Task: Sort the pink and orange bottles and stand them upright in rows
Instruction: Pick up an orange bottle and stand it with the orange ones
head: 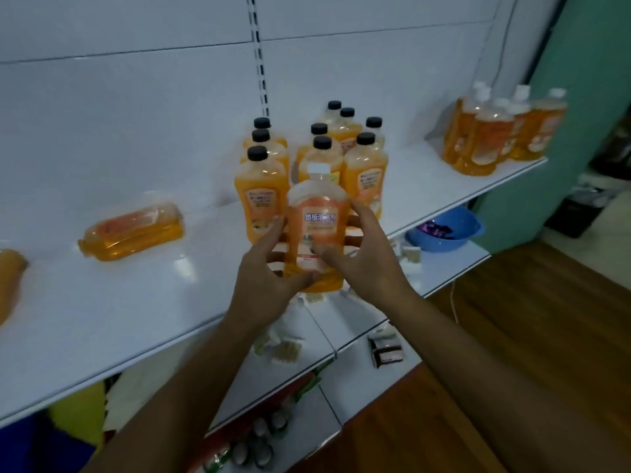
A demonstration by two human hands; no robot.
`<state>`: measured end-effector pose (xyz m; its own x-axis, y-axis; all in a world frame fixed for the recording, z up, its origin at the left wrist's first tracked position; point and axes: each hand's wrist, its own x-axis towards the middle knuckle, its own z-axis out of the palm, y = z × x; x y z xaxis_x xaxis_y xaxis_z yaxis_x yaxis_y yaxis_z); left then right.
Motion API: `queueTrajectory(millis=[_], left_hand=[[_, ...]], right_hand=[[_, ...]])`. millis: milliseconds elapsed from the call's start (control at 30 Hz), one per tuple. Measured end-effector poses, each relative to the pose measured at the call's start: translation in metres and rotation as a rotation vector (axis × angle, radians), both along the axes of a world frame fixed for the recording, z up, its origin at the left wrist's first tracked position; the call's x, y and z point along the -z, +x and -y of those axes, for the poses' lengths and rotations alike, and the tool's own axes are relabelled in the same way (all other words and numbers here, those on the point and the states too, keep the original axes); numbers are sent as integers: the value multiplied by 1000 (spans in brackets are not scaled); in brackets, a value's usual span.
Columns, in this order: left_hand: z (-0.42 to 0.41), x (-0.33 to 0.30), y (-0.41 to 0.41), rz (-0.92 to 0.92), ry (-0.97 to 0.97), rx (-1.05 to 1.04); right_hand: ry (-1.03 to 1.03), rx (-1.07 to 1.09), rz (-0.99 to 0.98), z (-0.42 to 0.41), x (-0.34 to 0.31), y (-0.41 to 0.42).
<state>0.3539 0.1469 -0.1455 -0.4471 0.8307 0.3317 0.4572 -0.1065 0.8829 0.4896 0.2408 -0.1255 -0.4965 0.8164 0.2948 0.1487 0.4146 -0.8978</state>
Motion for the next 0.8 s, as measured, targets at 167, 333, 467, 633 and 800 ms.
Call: queueTrajectory(millis=[167,333,467,633,800], left_hand=[[-32,3,41,-38,-18,193],[-78,2,79,-49,-69,389],[-125,-2,106,-22,-53,465],[-193,-1,131,-49,-54,442],[-265,2,150,-92,-15,327]], right_hand=[[41,147,7,-14,-10,57],[52,264,30,-39,-17,109],[80,329,33,-74,-24,139],[103,335,16,-139,-24,163],[160,291,45,-221,-27,174]])
